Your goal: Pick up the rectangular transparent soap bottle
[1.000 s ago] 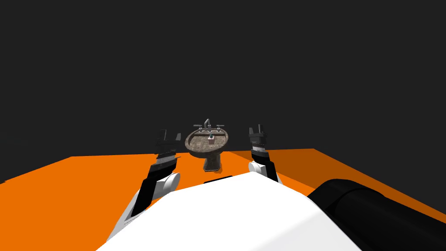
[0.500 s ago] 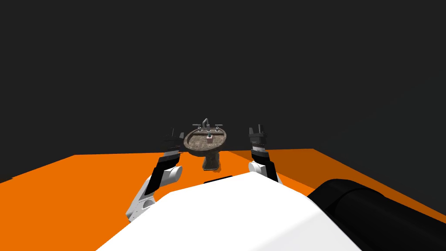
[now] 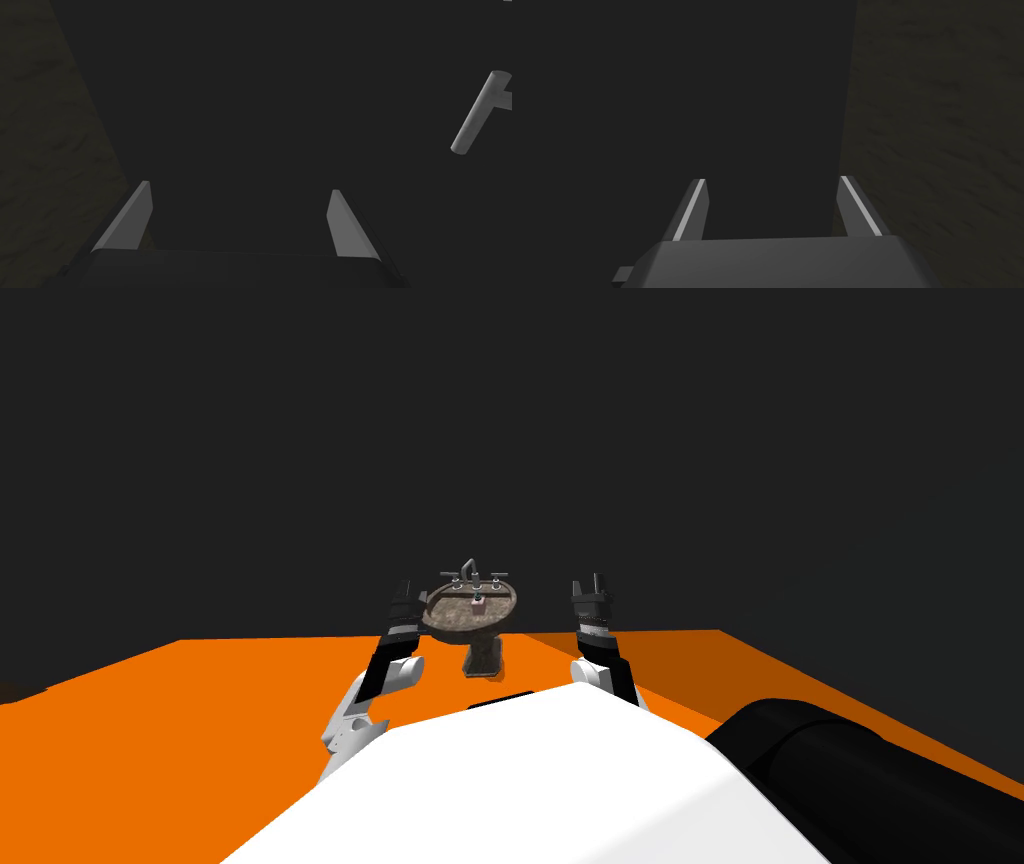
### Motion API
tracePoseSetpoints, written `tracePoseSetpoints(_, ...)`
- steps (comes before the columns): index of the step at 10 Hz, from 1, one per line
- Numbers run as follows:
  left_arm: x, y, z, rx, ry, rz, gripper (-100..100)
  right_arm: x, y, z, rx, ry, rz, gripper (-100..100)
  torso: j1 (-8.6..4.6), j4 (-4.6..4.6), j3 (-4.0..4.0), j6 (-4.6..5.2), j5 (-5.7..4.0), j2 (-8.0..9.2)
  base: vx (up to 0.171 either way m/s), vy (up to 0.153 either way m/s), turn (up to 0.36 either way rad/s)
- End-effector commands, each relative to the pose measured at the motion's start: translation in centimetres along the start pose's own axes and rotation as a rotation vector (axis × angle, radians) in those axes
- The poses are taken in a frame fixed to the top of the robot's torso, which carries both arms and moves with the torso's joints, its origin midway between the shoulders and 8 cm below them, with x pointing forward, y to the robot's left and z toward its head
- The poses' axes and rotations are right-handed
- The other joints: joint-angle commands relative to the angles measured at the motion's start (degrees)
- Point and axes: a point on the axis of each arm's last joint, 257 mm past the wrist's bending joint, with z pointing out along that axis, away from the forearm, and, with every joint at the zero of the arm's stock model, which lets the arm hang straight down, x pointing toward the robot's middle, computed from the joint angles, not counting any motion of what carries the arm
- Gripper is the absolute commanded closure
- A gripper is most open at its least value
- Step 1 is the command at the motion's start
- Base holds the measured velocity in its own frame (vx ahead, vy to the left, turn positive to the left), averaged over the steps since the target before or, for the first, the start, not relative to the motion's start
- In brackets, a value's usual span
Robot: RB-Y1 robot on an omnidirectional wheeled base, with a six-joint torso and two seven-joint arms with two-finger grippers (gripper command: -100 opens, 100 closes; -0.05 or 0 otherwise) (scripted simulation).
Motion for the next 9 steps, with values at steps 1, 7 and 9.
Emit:
tracePoseSetpoints(1,-0.5,0.9,0.4,-0.02,-0.005,0.005,-100,0.0,0.0,0.0,0.0,0.0,0.0,0,0.0,0.0,0.0,0.0,0.0,0.0,-0.033,-0.045,0.006)
tracePoseSetpoints(7,-1.5,5.4,4.3,-0.102,-0.033,0.016,-100,0.0,0.0,0.0,0.0,0.0,0.0,0,-0.01,0.01,0.01,0.0,-0.01,0.0,-0.039,-0.058,0.021)
tracePoseSetpoints(9,-1.7,7.1,5.2,-0.135,-0.042,0.012,-100,0.0,0.0,0.0,0.0,0.0,0.0,0,0.03,-0.01,-0.03,-0.02,0.0,-0.07,-0.03,-0.057,0.018)
